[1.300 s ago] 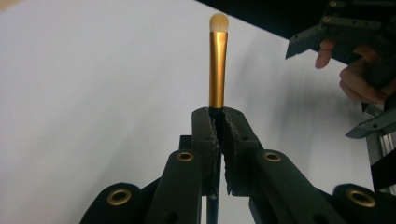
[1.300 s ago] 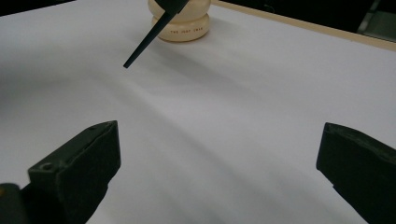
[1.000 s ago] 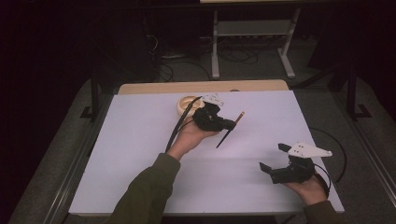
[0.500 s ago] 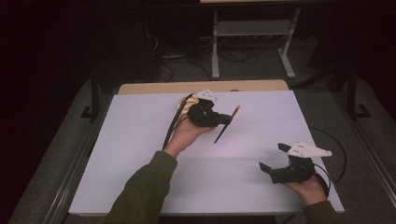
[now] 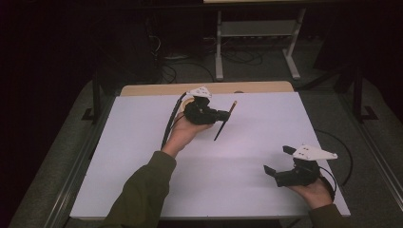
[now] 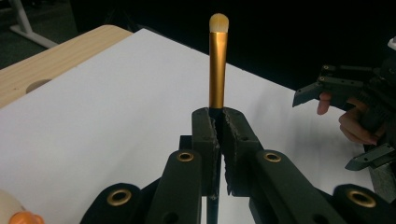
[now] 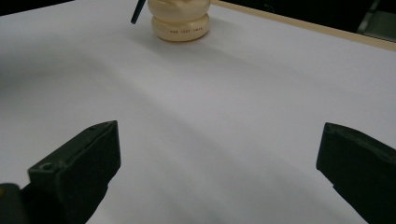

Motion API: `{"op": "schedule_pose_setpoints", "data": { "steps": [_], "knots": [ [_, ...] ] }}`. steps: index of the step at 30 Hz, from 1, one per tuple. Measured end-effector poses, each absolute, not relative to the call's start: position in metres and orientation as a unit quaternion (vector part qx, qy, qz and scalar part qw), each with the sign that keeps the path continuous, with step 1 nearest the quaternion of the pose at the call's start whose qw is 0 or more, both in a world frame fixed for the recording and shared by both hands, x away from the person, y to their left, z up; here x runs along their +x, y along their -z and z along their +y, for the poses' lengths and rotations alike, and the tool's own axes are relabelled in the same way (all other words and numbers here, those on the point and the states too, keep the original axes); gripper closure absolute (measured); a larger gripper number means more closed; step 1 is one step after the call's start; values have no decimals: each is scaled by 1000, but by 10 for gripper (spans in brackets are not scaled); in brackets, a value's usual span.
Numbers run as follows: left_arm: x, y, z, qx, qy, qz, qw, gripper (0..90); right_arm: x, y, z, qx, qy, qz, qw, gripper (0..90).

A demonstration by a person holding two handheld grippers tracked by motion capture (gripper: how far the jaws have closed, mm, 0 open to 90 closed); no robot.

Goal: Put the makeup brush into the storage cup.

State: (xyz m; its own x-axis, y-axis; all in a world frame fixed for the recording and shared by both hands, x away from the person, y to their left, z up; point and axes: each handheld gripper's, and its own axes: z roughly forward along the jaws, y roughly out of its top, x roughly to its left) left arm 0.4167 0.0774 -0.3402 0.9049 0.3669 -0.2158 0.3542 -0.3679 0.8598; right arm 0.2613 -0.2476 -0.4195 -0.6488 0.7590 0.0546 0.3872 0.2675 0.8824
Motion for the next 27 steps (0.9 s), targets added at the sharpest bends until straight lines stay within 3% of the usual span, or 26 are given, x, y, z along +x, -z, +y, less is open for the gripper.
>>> {"op": "schedule_pose_setpoints", "data": {
  "steps": [27],
  "knots": [
    [427, 332, 108, 811, -33, 249, 528, 842, 261, 420, -248, 369, -478, 773, 197, 0]
  ]
}}
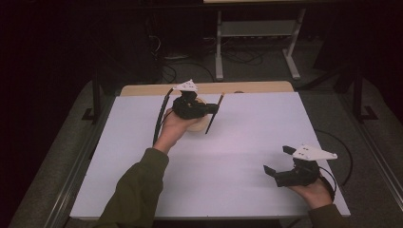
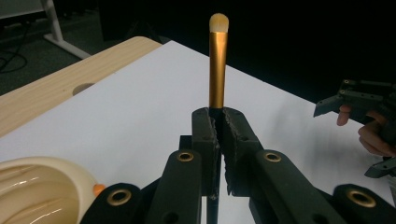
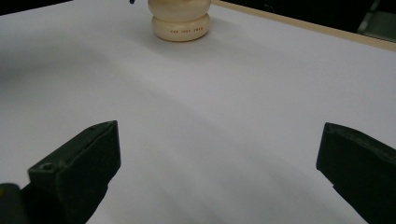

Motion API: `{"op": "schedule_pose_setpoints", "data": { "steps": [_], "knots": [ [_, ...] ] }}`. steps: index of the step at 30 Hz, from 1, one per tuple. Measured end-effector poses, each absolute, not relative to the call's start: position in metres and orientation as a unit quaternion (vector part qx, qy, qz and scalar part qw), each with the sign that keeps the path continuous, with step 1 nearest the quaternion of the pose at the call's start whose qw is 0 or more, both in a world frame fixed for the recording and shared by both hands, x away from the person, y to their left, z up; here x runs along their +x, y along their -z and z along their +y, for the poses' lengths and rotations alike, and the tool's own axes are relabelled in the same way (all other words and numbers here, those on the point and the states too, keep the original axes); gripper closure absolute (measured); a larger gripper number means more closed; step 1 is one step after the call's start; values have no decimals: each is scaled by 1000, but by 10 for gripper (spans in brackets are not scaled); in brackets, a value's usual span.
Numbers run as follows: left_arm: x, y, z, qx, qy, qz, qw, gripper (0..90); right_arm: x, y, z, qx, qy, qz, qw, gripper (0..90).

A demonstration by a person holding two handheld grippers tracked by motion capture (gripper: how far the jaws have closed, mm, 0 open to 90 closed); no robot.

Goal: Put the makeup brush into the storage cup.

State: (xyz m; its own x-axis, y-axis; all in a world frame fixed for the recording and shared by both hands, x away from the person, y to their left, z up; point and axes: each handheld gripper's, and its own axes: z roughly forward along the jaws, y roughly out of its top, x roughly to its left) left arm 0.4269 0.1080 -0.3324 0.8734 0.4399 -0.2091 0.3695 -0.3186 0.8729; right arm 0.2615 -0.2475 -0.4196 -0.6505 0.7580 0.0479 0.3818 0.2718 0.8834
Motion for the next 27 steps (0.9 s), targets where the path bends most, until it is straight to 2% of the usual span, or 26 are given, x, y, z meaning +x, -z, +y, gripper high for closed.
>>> {"op": "schedule_pose_setpoints", "data": {
  "steps": [27],
  "knots": [
    [439, 324, 149, 798, -75, 287, 525, 842, 262, 419, -248, 369, -478, 772, 198, 0]
  ]
}}
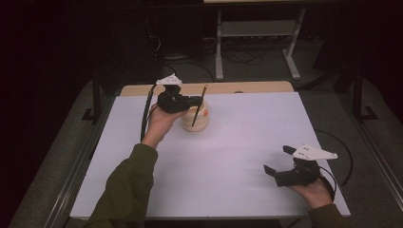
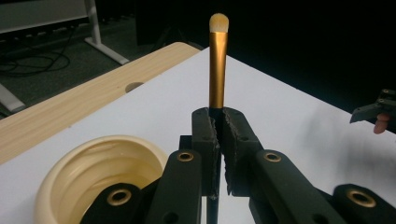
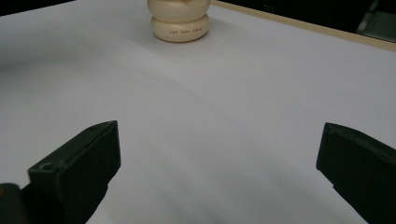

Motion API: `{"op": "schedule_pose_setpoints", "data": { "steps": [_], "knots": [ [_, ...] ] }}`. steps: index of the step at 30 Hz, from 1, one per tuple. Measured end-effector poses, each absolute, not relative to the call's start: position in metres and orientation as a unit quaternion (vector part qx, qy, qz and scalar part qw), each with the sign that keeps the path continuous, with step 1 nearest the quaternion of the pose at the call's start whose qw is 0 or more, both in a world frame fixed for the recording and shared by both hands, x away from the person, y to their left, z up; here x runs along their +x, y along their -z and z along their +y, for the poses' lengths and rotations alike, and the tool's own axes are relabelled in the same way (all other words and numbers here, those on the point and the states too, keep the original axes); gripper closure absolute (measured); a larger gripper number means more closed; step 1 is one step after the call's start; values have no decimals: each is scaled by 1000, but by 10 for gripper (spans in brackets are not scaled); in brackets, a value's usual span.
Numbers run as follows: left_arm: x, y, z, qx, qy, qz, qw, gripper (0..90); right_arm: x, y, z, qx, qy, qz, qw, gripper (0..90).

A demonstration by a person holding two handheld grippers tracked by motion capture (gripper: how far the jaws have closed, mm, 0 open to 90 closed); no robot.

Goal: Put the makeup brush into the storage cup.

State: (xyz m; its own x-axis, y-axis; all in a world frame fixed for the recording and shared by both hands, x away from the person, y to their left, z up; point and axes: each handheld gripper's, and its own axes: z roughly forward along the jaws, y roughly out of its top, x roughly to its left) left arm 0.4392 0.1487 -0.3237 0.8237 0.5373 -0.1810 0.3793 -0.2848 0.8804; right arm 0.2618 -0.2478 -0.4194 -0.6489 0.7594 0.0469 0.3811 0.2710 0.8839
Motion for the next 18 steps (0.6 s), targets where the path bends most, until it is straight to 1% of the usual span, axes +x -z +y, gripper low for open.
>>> {"op": "schedule_pose_setpoints", "data": {
  "steps": [18],
  "knots": [
    [446, 317, 165, 789, -95, 302, 527, 842, 262, 419, -248, 370, -478, 771, 198, 0]
  ]
}}
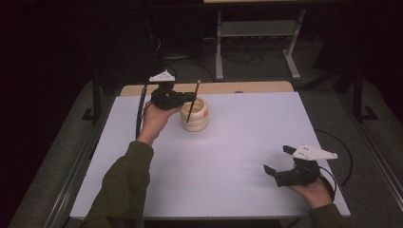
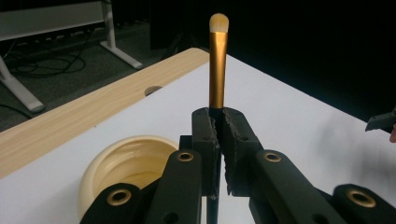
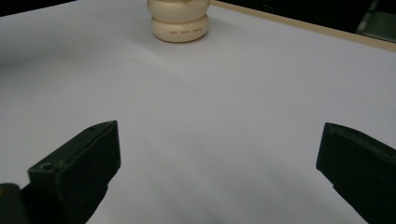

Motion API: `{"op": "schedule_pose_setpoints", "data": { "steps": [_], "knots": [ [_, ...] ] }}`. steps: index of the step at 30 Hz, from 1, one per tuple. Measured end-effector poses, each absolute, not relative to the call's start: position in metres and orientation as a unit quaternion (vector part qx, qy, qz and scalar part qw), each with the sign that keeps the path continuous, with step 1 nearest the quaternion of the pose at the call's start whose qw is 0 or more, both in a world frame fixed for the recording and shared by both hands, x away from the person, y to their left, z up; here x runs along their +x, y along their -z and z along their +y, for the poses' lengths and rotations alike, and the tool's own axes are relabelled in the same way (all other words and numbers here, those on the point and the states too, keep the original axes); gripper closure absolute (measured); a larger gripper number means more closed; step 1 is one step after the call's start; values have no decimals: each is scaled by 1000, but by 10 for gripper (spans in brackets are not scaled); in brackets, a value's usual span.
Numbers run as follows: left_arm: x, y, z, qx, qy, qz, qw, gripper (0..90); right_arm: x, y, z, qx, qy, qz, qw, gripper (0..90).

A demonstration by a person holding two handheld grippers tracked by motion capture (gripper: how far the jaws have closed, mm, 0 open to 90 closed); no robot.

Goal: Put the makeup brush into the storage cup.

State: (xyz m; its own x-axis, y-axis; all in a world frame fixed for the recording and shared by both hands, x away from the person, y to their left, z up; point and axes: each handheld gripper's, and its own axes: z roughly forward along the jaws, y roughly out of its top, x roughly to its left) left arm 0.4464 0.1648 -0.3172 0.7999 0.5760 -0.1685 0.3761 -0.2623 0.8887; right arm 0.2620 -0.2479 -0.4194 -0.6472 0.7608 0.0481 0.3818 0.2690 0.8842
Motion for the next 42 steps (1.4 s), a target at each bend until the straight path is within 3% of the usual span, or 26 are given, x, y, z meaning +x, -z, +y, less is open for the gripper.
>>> {"op": "schedule_pose_setpoints", "data": {
  "steps": [42],
  "knots": [
    [471, 311, 157, 775, -128, 303, 539, 842, 261, 419, -250, 376, -485, 765, 195, 0]
  ]
}}
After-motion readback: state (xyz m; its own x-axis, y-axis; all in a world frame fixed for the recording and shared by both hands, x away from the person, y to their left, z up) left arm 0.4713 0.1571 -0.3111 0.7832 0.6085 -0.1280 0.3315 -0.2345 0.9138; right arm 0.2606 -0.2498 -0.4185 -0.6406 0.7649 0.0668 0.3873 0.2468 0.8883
